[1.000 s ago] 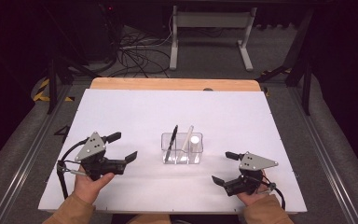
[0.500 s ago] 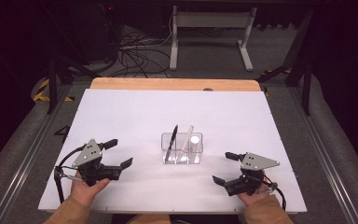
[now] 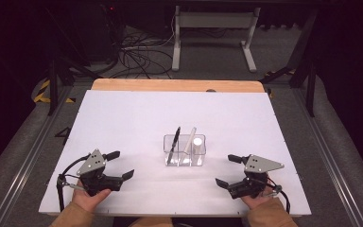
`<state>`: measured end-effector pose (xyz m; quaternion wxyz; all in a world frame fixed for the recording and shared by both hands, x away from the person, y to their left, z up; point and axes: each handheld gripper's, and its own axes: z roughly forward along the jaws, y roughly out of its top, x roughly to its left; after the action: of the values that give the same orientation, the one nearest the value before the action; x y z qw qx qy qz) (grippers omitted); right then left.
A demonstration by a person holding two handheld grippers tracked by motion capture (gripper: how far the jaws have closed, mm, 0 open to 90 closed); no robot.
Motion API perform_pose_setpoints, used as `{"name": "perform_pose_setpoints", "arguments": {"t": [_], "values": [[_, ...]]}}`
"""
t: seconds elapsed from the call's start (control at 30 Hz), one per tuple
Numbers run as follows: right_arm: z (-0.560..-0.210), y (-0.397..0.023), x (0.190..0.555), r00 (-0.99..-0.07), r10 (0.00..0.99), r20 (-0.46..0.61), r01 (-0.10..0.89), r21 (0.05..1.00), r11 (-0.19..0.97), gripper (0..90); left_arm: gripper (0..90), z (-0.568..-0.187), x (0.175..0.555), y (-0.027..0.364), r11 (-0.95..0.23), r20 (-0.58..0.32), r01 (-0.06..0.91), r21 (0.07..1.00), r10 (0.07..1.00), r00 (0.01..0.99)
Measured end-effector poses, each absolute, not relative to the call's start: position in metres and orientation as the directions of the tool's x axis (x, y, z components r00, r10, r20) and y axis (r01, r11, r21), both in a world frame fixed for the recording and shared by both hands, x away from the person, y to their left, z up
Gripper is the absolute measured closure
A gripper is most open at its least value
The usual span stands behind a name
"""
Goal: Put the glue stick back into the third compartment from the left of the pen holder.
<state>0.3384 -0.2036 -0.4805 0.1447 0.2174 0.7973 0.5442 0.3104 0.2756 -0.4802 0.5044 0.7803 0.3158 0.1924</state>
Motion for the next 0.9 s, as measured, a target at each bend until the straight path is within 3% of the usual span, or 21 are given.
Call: {"name": "perform_pose_setpoints", "arguments": {"t": [0.2, 0.43, 0.73, 0.9], "values": [[-0.481, -0.203, 0.338, -0.866, 0.5, 0.006, 0.187, 0.931, 0.312, 4.2, 13.1, -0.494, 0.307, 0.278, -0.298, -0.034, 0.328, 0.897, 0.691, 0.722], [-0.482, -0.202, 0.339, -0.86, 0.511, -0.011, 0.184, 0.926, 0.329, 4.1, 15.3, -0.495, 0.308, 0.276, -0.352, 0.045, 0.298, 0.887, 0.71, 0.702], [-0.482, -0.2, 0.341, -0.855, 0.518, -0.011, 0.192, 0.922, 0.336, 4.0, 14.6, -0.493, 0.311, 0.281, -0.284, -0.035, 0.333, 0.899, 0.712, 0.701], [-0.482, -0.201, 0.341, -0.858, 0.514, -0.008, 0.193, 0.922, 0.336, 3.8, 14.1, -0.492, 0.31, 0.281, -0.276, -0.024, 0.324, 0.905, 0.727, 0.686]]}}
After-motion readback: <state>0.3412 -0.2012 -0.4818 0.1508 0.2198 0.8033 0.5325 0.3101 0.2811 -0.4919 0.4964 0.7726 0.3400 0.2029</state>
